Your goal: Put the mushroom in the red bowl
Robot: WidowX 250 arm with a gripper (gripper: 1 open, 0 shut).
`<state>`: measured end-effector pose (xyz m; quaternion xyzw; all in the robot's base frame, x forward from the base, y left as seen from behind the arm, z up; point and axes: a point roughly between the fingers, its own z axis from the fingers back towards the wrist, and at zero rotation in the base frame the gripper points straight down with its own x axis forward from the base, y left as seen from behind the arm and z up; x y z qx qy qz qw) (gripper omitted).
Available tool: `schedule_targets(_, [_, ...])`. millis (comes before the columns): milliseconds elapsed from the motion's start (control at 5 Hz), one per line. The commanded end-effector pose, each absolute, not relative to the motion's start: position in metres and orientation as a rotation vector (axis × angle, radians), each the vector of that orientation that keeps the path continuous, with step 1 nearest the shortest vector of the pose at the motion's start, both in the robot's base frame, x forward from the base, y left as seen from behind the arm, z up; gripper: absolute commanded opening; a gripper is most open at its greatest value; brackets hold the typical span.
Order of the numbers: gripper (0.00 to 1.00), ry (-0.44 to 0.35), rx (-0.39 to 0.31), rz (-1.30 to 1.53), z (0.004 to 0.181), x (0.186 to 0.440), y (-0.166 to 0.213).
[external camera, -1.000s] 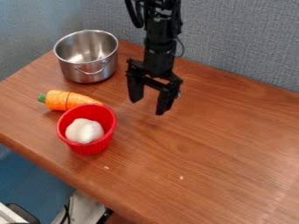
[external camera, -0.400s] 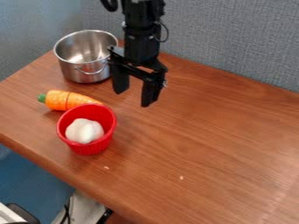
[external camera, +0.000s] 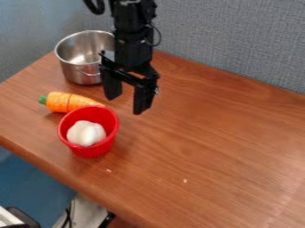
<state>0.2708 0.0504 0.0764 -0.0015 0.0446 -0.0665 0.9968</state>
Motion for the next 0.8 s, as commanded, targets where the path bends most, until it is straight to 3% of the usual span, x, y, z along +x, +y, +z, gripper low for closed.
schedule_targets(0, [1.00, 0.051, 0.012, -0.134, 0.086, 0.264, 0.056])
schedule_targets(600, [1.00, 0.086, 0.017, -0.169, 0.071, 0.245, 0.062])
